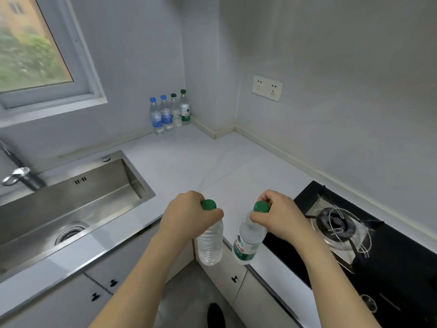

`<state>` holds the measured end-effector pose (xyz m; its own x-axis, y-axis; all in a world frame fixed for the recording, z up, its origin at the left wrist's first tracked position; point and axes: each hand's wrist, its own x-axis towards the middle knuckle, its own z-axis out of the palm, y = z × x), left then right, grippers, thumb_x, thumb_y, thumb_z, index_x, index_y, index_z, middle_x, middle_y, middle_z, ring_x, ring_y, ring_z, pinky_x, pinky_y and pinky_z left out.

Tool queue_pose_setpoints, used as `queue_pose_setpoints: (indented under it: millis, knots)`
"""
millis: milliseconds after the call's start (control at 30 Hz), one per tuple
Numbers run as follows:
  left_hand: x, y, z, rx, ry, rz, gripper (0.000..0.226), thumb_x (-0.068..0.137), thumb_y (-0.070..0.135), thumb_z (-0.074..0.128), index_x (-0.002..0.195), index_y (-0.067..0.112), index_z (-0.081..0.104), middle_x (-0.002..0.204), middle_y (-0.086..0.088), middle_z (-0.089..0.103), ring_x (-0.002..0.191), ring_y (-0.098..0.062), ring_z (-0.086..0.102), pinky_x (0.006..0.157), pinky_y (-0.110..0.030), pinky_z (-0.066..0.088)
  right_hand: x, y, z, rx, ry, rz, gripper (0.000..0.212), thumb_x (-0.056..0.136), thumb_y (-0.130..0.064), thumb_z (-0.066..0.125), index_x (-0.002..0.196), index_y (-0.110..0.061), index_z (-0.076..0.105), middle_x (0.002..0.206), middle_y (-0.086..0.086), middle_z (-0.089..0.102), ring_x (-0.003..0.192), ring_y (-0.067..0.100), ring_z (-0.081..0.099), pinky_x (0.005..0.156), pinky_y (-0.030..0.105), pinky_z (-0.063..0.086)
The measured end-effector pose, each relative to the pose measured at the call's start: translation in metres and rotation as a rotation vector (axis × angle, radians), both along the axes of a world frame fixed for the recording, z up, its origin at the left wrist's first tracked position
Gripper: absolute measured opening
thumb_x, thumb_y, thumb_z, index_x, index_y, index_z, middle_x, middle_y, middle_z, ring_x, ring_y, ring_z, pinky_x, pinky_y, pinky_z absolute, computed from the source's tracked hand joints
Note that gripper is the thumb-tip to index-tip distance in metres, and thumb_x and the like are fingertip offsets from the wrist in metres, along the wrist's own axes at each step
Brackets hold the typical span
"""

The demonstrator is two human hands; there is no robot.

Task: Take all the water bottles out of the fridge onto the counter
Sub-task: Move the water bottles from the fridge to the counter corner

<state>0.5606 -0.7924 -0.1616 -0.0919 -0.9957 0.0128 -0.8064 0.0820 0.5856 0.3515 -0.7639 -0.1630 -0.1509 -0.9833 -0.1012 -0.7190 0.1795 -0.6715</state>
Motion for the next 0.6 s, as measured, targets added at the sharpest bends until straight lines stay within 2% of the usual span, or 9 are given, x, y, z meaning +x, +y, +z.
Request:
queue_pose_setpoints:
  millis: [167,433,600]
  knots:
    - [-0.004,-0.064,-0.001,-0.004,-0.046,0.036,0.039,0.069,0.038,0.064,0.061,0.013,0.036,0.057,-0.001,0.034,0.051,-0.017,0.03,0.048,-0.024,0.024,-0.006,-0.071,-0.005,0.015,-0.065,0.028,0.019,0.067,-0.027,0.068,0.079,-0.021,0.056,0.079,0.0,0.063,0.071,0.027,0.065,0.064,0.039,0.055]
    - [-0.021,-0.165,-0.004,-0.006,-0.034,0.068,0.041,0.07,0.037,0.065,0.061,0.014,0.033,0.058,-0.001,0.031,0.053,-0.018,0.027,0.05,-0.026,0.024,-0.025,-0.168,-0.013,0.004,-0.088,0.026,0.02,0.072,-0.026,0.069,0.085,-0.024,0.054,0.081,-0.004,0.06,0.069,0.017,0.057,0.058,0.028,0.047]
    - [-0.018,-0.221,-0.008,0.044,-0.004,0.082,0.039,0.069,0.039,0.065,0.06,0.012,0.039,0.055,-0.002,0.039,0.05,-0.018,0.035,0.049,-0.026,0.031,-0.028,-0.223,-0.018,0.022,-0.048,0.042,0.022,0.073,-0.029,0.069,0.087,-0.025,0.052,0.082,-0.006,0.059,0.072,0.014,0.056,0.059,0.028,0.046]
